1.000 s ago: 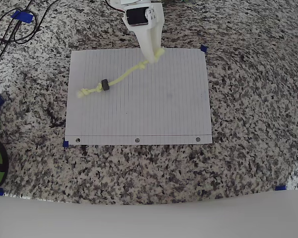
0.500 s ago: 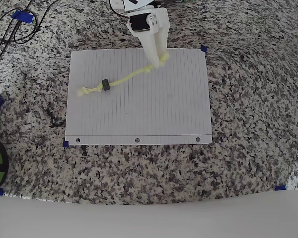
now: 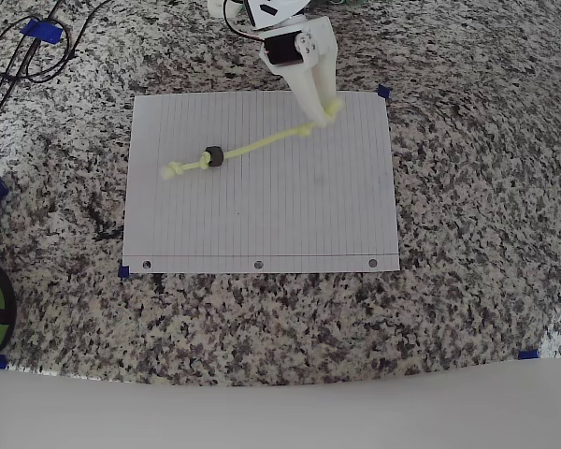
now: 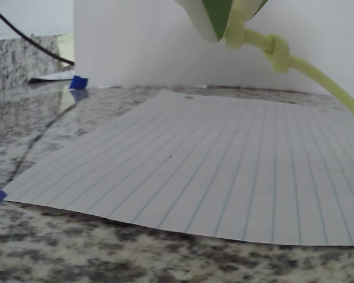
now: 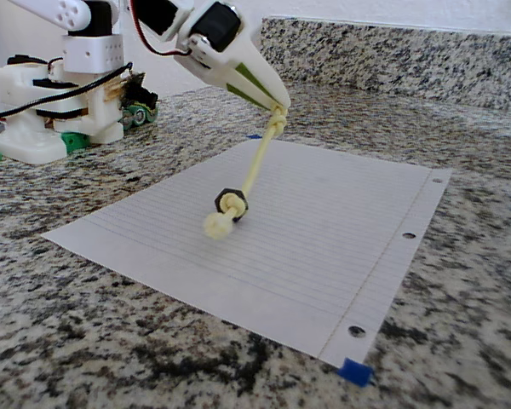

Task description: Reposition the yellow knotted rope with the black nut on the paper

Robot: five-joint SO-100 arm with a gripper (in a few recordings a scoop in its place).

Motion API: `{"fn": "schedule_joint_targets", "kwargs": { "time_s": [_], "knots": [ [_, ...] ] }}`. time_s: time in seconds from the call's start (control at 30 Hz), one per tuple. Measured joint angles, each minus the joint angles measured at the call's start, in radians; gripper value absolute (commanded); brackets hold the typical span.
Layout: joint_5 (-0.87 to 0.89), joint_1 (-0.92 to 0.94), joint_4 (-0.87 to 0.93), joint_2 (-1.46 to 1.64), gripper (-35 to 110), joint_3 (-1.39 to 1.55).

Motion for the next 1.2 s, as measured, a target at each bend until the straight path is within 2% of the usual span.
{"fn": "schedule_joint_targets", "kwargs": {
  "time_s": [0.3,0.37,0.4,0.53,0.9,1.2],
  "knots": [
    [-0.023,-0.044,-0.015,-0.017,2,0.023],
    [-0.023,-0.044,-0.021,-0.015,14,0.026],
    [-0.015,-0.044,-0.021,-0.015,25,0.028],
    [0.041,-0.067,-0.028,-0.015,40,0.028],
    [0.129,-0.072,-0.037,-0.003,46,0.028],
    [0.227,-0.063,-0.129,0.058,46,0.028]
  ]
}}
